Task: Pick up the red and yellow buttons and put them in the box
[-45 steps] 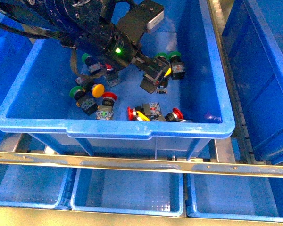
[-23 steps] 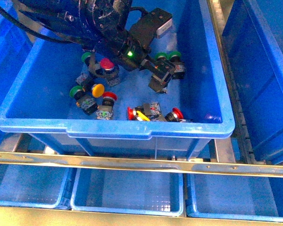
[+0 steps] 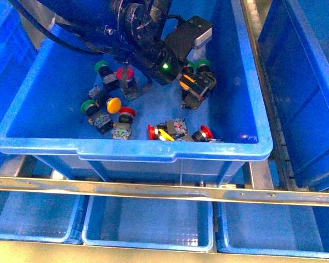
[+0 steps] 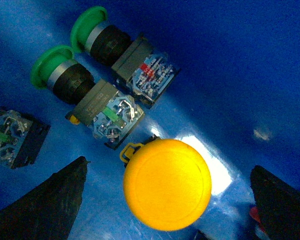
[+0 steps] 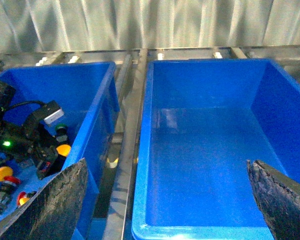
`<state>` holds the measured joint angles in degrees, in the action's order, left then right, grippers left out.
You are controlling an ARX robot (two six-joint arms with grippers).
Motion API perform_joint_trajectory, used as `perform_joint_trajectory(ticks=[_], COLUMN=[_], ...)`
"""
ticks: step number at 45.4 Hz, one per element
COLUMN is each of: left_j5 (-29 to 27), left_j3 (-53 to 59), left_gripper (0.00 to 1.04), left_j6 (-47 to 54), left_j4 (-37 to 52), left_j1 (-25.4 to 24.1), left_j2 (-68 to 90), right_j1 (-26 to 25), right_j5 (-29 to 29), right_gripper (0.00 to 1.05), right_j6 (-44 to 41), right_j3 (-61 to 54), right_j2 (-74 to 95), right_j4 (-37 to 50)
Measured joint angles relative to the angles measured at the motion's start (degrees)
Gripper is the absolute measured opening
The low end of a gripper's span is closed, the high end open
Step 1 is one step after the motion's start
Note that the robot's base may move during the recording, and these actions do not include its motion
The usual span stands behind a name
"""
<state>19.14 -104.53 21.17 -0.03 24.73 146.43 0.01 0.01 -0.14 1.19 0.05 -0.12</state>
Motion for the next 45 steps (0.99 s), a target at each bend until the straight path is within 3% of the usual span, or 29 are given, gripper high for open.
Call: perform_joint_trajectory(ticks=[8, 21, 32, 45], left_j5=[0.1, -0.1, -1.5, -2.4], left_j3=[-0.9, -0.9, 0.4, 21.7], left_gripper=[0.93, 0.38, 0.36, 0.36], left_j6=[-0.5, -2.6, -5.9, -18.9], left_j4=[0.0, 0.8, 4.4, 18.5], left_j1=[0.0, 0.0, -0.2, -2.9], left_j2=[0.5, 0.9, 0.6, -12.9], right_j1=[0.0, 0.0, 0.0, 0.0], right_j5=[0.0, 0.0, 0.0, 0.0], right_gripper=[0.97, 0.97, 0.97, 0.97], right_j6=[0.0, 0.0, 0.0, 0.0], right_j3=[0.0, 0.0, 0.0, 0.0], right_j2=[0.0, 0.0, 0.0, 0.0], right_j4=[0.0, 0.0, 0.0, 0.0])
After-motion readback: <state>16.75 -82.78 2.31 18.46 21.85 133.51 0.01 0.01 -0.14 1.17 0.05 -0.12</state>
